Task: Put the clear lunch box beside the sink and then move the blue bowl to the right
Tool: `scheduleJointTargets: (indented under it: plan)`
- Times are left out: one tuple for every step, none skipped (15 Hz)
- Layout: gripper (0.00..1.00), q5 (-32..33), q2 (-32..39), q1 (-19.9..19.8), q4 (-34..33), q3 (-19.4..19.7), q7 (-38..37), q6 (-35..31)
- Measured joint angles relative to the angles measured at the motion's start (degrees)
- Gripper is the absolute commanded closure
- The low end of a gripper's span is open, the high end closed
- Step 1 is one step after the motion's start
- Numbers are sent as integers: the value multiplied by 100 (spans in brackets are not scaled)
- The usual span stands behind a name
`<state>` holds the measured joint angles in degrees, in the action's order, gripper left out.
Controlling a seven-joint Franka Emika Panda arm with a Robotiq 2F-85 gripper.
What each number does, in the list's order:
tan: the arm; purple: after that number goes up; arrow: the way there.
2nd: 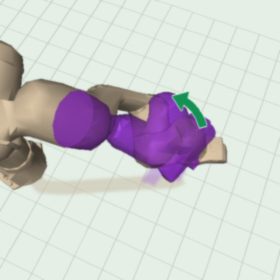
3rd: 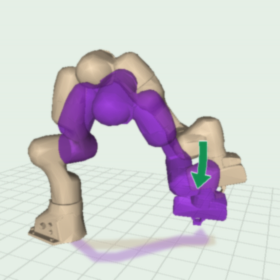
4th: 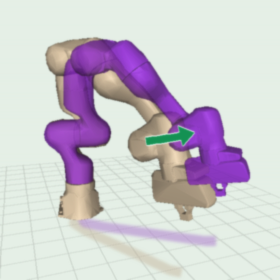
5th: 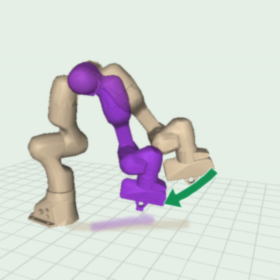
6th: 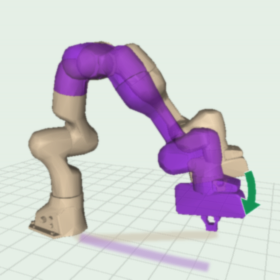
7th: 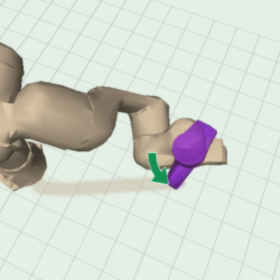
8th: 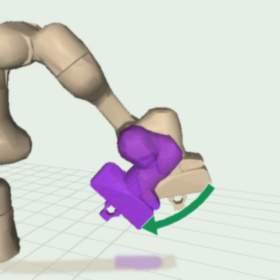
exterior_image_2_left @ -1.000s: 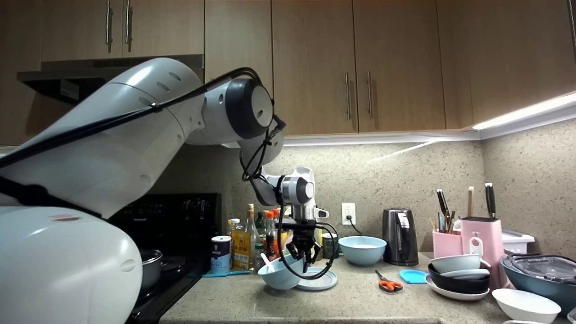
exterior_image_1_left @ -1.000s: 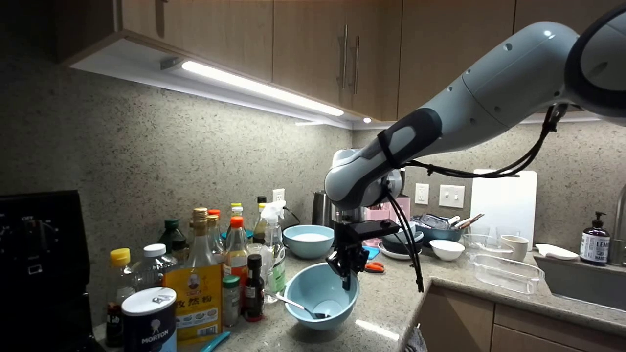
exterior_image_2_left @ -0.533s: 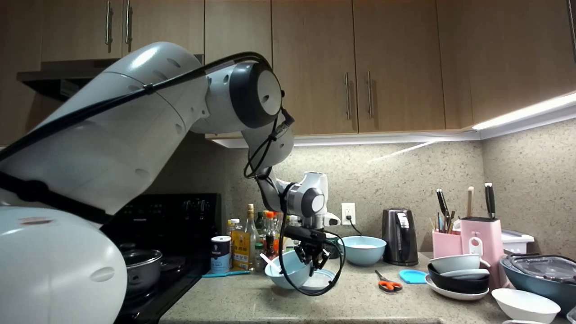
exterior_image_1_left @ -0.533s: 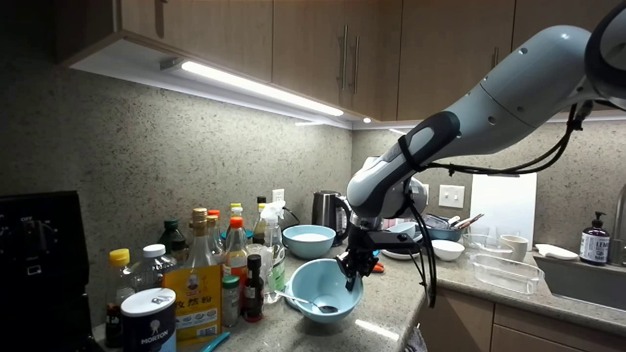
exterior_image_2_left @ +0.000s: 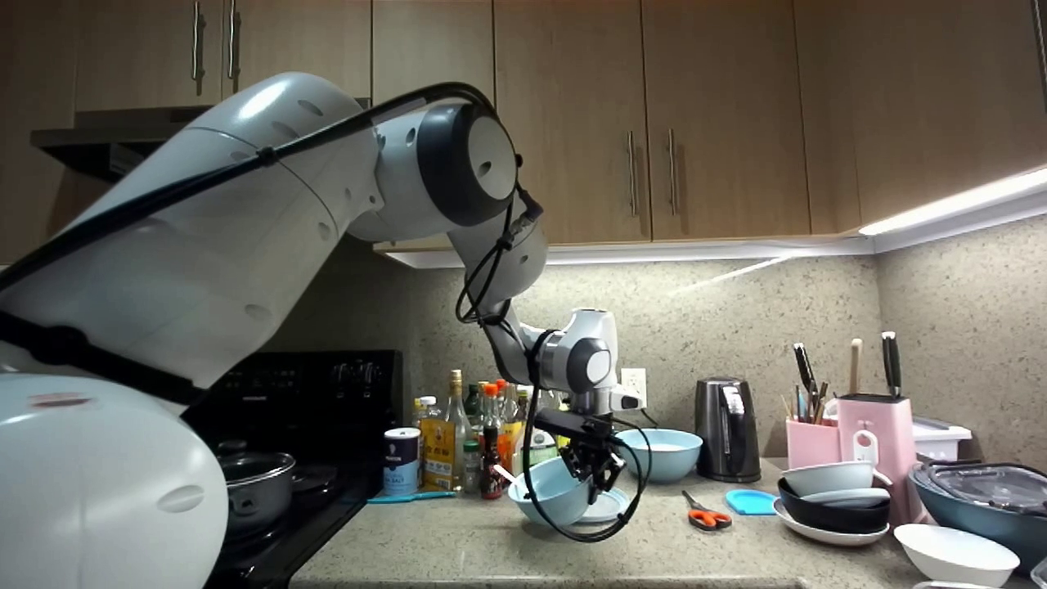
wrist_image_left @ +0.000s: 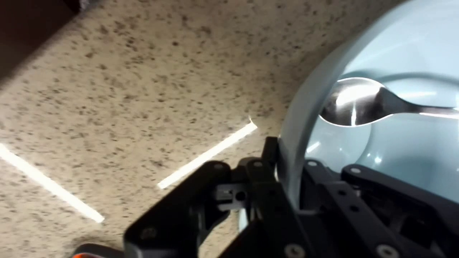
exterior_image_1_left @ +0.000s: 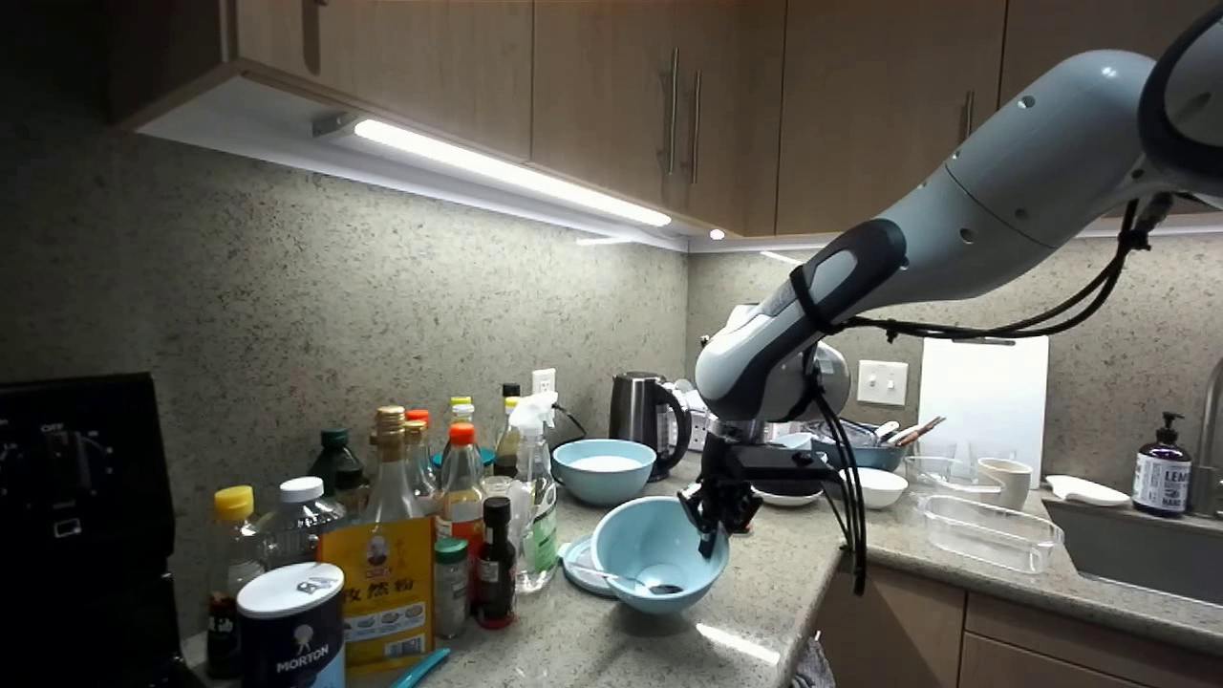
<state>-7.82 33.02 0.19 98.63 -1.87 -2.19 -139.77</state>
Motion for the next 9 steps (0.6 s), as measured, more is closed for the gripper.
scheduleJointTargets:
  plan:
    - [93,-3,-22,-62,16,114,-154,0]
    - [93,-24,-47,-137,52,215,-290,0]
    - [93,-55,-71,-217,100,304,-401,0]
    - [93,-113,-89,-300,154,371,-497,7]
    - [93,-184,-101,-384,210,416,-565,10]
    - [93,-289,-105,-467,266,439,-604,16]
    - [93,-401,-105,-541,319,442,-612,23]
    - [93,-517,-103,-602,362,432,-612,31]
    - [93,-630,-99,-643,383,419,-612,42]
